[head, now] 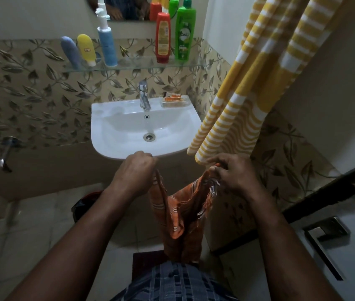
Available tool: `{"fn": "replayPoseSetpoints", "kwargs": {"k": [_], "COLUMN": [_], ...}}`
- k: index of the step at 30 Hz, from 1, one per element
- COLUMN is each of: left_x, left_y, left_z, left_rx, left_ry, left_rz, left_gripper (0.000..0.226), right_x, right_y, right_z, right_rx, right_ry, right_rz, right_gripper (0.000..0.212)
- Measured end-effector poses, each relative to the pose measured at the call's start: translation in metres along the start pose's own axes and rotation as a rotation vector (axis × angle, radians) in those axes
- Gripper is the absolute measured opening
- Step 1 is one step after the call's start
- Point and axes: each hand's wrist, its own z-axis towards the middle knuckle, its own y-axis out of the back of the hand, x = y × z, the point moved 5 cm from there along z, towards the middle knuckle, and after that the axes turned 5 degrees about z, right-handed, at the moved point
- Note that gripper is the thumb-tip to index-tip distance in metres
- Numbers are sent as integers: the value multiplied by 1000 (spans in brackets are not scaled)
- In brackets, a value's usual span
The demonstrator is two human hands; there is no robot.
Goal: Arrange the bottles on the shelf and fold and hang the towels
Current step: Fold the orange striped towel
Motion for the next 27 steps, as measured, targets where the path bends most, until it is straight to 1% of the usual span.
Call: {"fn": "replayPoseSetpoints", "kwargs": {"k": [3, 5, 6, 8, 11, 12, 13, 15, 17, 18, 20, 22, 25, 27], "left_x": [7, 12, 13, 15, 10, 8, 7, 6, 9, 11, 10, 4, -6, -12], "left_y": [7, 11, 13, 17, 31, 39, 45, 57, 65, 69, 75, 79, 82, 85], "left_z": [1, 2, 3, 3, 3, 3, 3, 5, 10, 12, 17, 20, 23, 24], "left_rx": [-72, -143, -177, -268, -444, -494, -528, -561, -577, -574, -540, -489, -388, -348], "left_ry": [23, 38, 45, 36, -31, -52, -67, -74, -50, -35, -32, -61, -90, -104], "left_rz": [69, 71, 84, 84, 31, 14, -7, -56, -154, -238, -442, -666, -980, -1126], "left_gripper": [28, 25, 22, 17, 13, 17, 22, 25, 29, 30, 20, 14, 25, 32], "right_x": [-1, -2, -2, 1, 23, 31, 36, 47, 59, 64, 70, 71, 73, 78], "right_y": [10, 16, 19, 22, 22, 21, 20, 17, 9, 6, -1, -5, -9, -9], "right_z": [7, 9, 10, 10, 2, -1, -5, -12, -19, -20, -15, -2, 12, 14], "right_rx": [19, -9, -24, -4, 142, 195, 259, 401, 540, 578, 541, 394, 181, 88], "right_ry": [-52, -54, -38, 41, 249, 289, 287, 261, 275, 285, 296, 300, 289, 313], "right_rz": [-174, -228, -216, -137, 35, 126, 236, 429, 521, 540, 539, 491, 443, 431], "right_gripper": [13, 7, 7, 7, 10, 10, 12, 11, 8, 8, 7, 12, 24, 19]}}
